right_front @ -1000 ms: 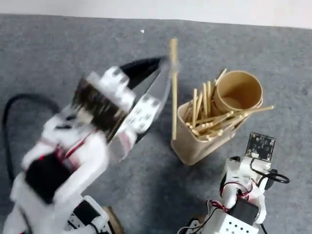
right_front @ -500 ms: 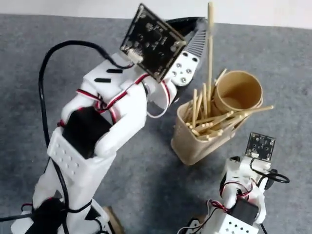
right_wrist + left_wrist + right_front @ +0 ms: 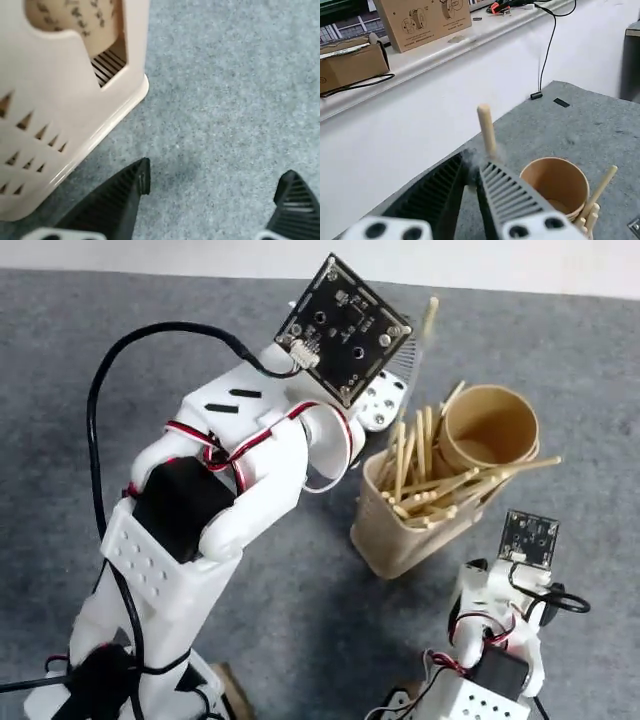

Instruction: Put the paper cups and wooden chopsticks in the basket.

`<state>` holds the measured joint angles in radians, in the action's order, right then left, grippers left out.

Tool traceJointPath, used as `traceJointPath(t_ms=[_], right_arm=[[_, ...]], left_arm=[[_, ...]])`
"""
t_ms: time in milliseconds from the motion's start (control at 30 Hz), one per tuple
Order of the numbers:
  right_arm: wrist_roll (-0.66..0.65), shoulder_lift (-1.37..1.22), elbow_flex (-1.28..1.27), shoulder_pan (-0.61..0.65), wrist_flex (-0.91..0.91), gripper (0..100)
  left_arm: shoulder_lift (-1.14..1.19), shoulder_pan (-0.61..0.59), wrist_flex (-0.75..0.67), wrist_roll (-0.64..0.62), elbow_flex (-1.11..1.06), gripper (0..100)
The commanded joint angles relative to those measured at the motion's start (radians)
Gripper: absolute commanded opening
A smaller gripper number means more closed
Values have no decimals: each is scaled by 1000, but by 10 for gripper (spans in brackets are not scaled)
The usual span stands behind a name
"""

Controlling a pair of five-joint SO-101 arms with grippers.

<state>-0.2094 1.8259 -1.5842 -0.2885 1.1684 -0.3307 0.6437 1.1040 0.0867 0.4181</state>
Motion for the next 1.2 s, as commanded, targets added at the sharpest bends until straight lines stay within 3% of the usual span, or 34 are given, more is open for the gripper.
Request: traceJointPath(t_ms=[0,367,767,1167], right_arm=[[-9,7,4,10,-19,378],[-9,7,4,13,-19,378],[-9,7,4,13,-19,378],[-9,7,4,13,-19,378]], left_arm=[[-8,10,2,-5,38,5],[-12,53,-15,-5,41,5],[2,70,-14,-8,188,5],[159,108,-6,-9,176,5]])
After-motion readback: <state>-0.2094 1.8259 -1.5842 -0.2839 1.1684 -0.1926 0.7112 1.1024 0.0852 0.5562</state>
